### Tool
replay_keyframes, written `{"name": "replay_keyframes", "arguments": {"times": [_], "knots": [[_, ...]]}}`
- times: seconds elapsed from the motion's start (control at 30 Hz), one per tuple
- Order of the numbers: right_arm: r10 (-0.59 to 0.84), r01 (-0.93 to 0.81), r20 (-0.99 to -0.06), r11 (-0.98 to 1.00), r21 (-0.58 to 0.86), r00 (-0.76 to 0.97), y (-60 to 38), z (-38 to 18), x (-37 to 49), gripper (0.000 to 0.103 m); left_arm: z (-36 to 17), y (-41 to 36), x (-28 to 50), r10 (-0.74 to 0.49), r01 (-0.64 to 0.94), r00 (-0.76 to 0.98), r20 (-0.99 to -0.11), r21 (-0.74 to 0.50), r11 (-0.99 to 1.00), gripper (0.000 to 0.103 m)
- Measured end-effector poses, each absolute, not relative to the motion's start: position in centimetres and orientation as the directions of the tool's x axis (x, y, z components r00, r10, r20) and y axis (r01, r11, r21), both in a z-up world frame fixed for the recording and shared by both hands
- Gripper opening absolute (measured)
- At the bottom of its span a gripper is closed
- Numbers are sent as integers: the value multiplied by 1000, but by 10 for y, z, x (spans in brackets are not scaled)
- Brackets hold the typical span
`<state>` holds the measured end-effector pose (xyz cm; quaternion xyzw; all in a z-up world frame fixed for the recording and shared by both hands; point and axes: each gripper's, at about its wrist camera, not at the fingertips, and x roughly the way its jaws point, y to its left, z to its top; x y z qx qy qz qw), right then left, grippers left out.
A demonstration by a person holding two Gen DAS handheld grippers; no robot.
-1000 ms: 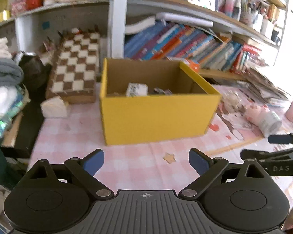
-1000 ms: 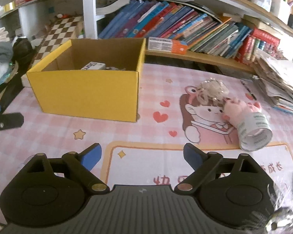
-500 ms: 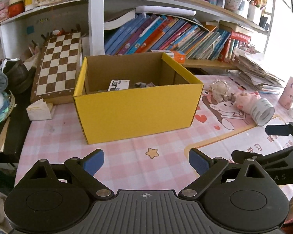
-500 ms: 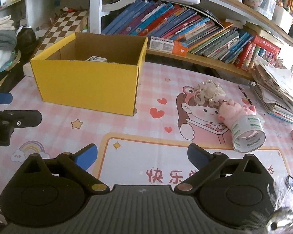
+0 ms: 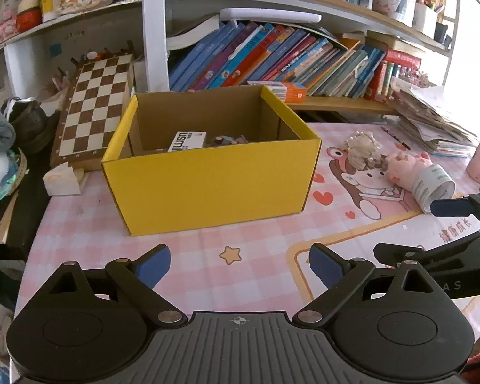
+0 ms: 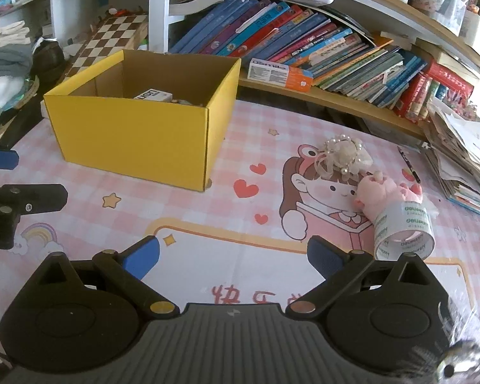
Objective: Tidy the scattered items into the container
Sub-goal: 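Lift both open tools out of the yellow box and back away, then move the right tool to the clear tape roll and close on it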
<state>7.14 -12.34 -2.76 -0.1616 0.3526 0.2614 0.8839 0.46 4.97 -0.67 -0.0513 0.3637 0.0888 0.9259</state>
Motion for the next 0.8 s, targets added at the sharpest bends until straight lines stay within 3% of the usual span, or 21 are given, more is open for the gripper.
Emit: {"name": "replay_keyframes", "arguments": {"times": [0.8], "knots": [[355,-557,-699,827,-75,621,-203,-32,137,100,-15,-19,47,167,-284,680,-714,-46,958,96]]}}
